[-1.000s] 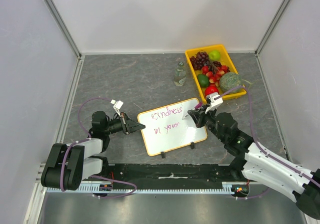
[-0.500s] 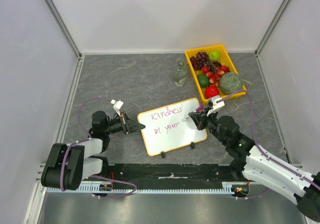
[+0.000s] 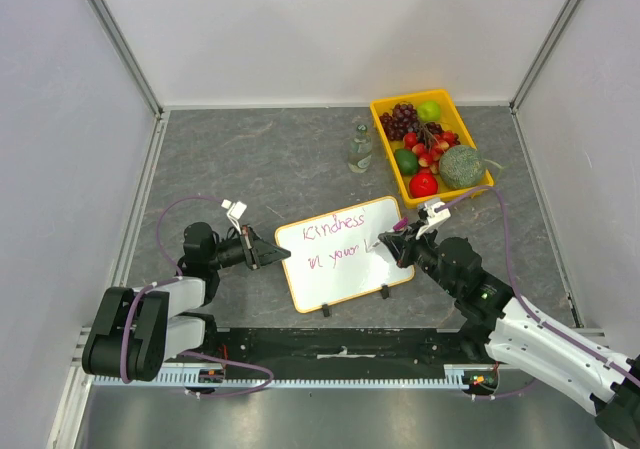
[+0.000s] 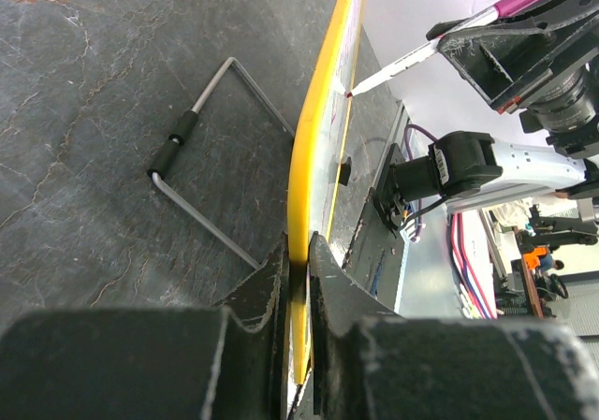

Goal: Write a sentence on the whiteboard

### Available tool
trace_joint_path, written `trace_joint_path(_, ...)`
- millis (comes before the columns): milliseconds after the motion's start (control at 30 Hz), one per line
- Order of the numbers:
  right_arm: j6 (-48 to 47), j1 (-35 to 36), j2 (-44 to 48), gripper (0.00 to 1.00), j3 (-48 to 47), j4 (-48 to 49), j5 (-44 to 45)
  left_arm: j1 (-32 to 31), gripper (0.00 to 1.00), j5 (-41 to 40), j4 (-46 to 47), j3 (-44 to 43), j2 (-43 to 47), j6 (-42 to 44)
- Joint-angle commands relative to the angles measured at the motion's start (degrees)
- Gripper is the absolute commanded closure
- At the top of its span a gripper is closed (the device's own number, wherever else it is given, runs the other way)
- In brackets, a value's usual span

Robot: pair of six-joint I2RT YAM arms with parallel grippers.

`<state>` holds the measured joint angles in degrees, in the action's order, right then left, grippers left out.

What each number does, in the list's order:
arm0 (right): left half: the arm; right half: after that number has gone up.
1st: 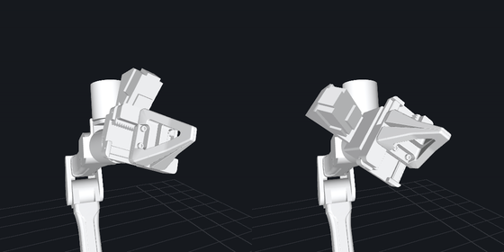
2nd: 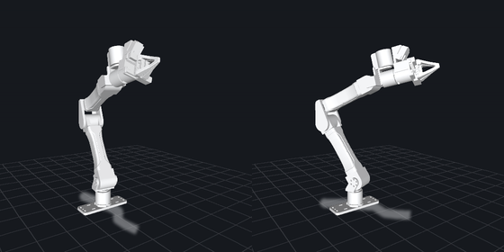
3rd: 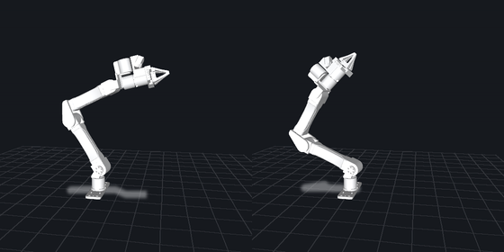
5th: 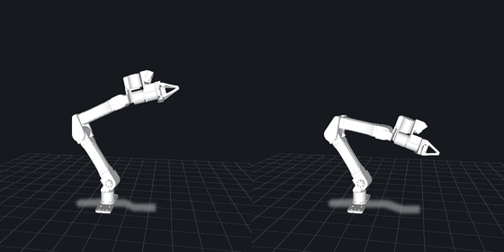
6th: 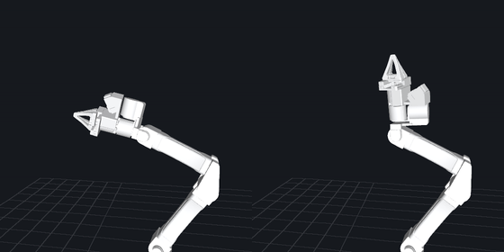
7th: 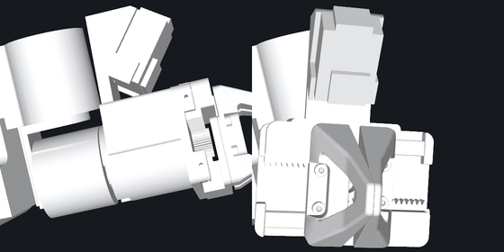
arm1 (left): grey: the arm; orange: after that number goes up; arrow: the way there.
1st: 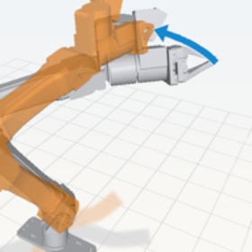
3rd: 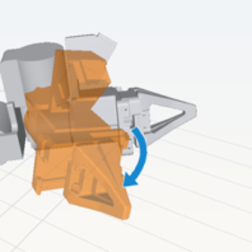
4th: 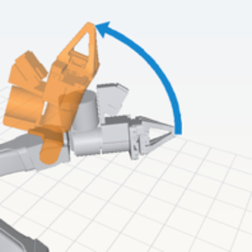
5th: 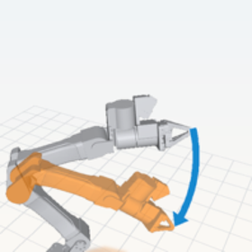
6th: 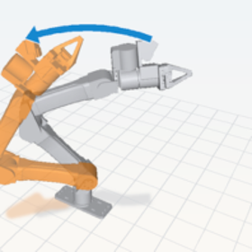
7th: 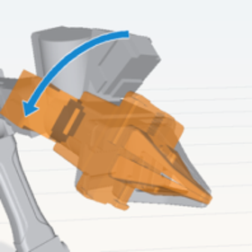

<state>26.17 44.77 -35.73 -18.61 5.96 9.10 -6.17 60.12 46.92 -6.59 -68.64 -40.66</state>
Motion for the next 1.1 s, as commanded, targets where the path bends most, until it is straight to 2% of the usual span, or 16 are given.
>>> trace_joint_path(0,0.02,-0.13,-0.22,1.00,-0.11,-0.60,1.62,-0.07,0.98,-0.88,0.11,-0.53,-0.70,0.67)
trace_joint_path(633,0.11,-0.13,-3.03,1.00,-3.89,3.62,7.24,-0.15,0.98,-0.79,0.11,-0.53,-0.53,0.59)
trace_joint_path(1067,-0.07,-0.13,-1.98,1.00,-3.28,0.73,7.07,-0.07,0.98,-0.79,0.11,-0.62,-0.53,0.67)
